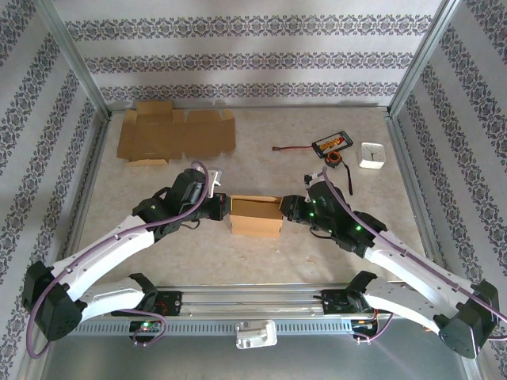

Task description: Fold the paper box

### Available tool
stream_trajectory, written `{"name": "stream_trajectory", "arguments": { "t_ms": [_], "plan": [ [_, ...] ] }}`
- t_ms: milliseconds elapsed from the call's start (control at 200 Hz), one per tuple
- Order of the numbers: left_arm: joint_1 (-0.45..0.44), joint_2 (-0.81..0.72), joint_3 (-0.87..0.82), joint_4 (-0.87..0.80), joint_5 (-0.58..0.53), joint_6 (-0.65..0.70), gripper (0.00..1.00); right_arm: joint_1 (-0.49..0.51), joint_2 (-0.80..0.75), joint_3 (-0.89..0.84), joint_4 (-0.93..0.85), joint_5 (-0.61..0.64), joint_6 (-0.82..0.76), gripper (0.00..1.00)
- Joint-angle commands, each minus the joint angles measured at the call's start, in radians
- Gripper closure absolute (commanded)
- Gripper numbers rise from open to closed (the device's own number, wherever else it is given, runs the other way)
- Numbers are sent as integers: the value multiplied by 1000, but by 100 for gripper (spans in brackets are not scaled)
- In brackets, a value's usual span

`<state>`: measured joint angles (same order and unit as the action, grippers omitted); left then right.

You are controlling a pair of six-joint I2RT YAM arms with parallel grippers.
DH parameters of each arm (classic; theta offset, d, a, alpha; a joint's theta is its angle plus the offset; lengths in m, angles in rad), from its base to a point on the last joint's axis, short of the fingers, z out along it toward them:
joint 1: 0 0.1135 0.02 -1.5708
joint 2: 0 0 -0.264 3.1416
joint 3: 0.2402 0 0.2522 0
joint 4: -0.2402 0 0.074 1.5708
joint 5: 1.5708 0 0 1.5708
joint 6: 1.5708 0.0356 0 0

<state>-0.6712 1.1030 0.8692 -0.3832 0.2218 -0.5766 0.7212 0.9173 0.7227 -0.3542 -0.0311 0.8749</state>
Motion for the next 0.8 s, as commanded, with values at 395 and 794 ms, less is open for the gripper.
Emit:
{"name": "stream_trajectory", "arguments": {
  "t_ms": [395, 794],
  "plan": [
    [-28, -28, 0, -47, 2, 12, 100, 37, 22, 81, -268, 19, -127, 75],
    [-35, -10, -31, -29, 13, -10, 100, 20, 53, 110, -270, 23, -22, 97]
  ]
}}
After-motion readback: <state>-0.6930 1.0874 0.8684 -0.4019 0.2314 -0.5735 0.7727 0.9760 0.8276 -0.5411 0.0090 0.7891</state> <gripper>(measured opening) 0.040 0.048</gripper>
